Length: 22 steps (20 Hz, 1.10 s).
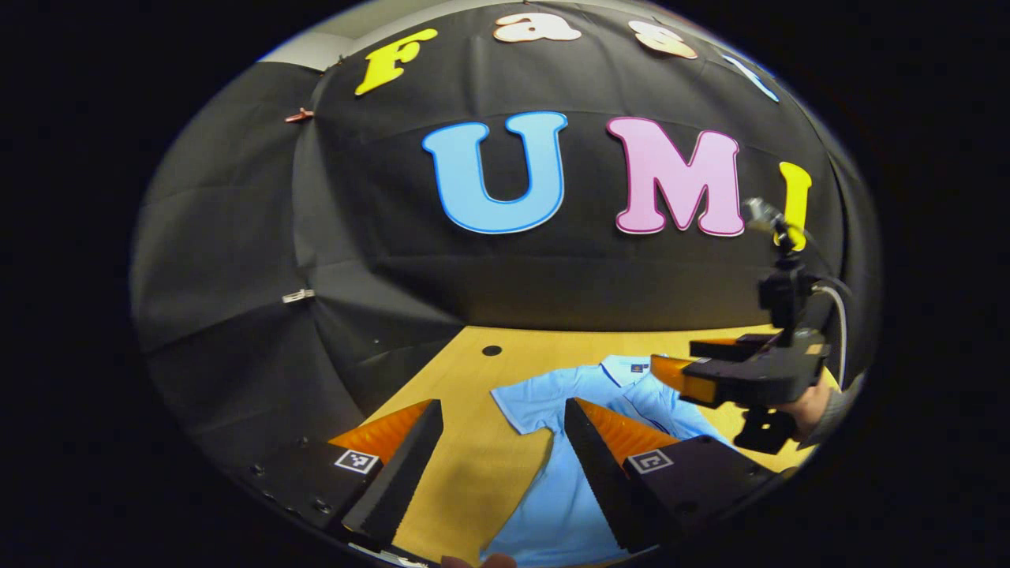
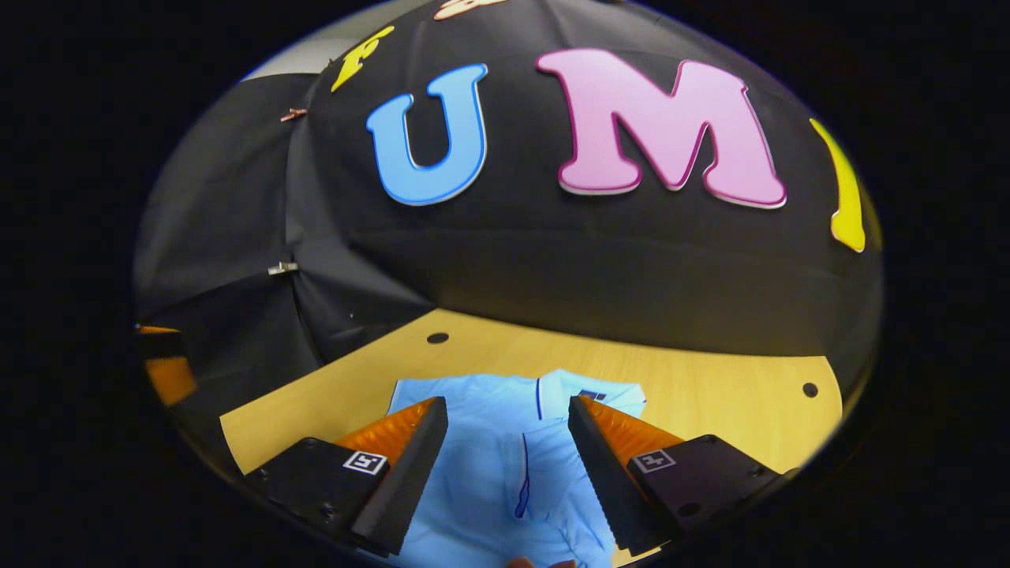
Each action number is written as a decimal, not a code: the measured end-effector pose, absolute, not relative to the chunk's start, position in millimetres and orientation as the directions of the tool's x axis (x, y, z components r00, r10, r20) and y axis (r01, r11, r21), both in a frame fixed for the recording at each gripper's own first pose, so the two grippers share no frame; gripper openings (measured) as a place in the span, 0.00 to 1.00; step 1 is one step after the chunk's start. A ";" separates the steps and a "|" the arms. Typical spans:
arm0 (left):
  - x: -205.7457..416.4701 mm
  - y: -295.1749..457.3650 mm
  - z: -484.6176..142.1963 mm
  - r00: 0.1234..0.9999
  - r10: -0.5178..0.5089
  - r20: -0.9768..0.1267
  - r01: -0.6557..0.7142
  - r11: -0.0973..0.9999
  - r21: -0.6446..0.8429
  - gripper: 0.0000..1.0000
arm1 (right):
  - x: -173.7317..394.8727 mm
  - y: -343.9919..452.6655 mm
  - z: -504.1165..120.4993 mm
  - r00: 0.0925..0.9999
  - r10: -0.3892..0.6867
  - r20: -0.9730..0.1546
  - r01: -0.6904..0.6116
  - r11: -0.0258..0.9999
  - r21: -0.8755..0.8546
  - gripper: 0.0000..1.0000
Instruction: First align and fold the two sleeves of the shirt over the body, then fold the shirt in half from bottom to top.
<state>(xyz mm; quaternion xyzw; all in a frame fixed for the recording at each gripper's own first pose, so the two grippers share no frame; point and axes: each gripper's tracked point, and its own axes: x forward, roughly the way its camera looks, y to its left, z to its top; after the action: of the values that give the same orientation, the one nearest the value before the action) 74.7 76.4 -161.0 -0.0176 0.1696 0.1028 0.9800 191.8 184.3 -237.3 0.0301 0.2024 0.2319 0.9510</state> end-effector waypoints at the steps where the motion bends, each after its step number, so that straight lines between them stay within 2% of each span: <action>1: 89.3 72.5 -170.7 0.923 0.172 -0.343 -0.184 0.983 -0.001 0.99 | 185.8 175.4 -224.4 0.822 0.450 -0.348 -0.427 0.892 0.146 0.96; 6: 177.3 68.8 -228.9 0.895 0.094 -0.436 -0.125 0.991 -0.042 0.99 | 152.6 128.9 -188.0 0.853 0.428 -0.299 -0.406 0.904 0.133 0.96; 11: 250.1 95.2 -312.2 0.799 0.110 -0.591 -0.185 0.981 -0.067 0.99 | 117.0 91.4 -192.6 0.862 0.384 -0.331 -0.362 0.923 0.129 0.95; 16: 281.8 128.5 -382.5 0.673 0.157 -0.723 -0.311 0.947 -0.084 0.99 | 94.1 62.5 -203.9 0.865 0.335 -0.372 -0.312 0.942 0.122 0.96; 22: 305.2 146.4 -410.4 0.616 0.173 -0.768 -0.348 0.935 -0.069 0.99 | 96.7 37.2 -214.1 0.875 0.281 -0.395 -0.254 0.960 0.120 0.96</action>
<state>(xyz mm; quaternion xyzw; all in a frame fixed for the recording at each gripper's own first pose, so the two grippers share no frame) 305.2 146.4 -410.4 -0.1062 0.4130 0.1459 0.8927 96.7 37.2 -214.1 0.0321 0.2087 0.1383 0.9676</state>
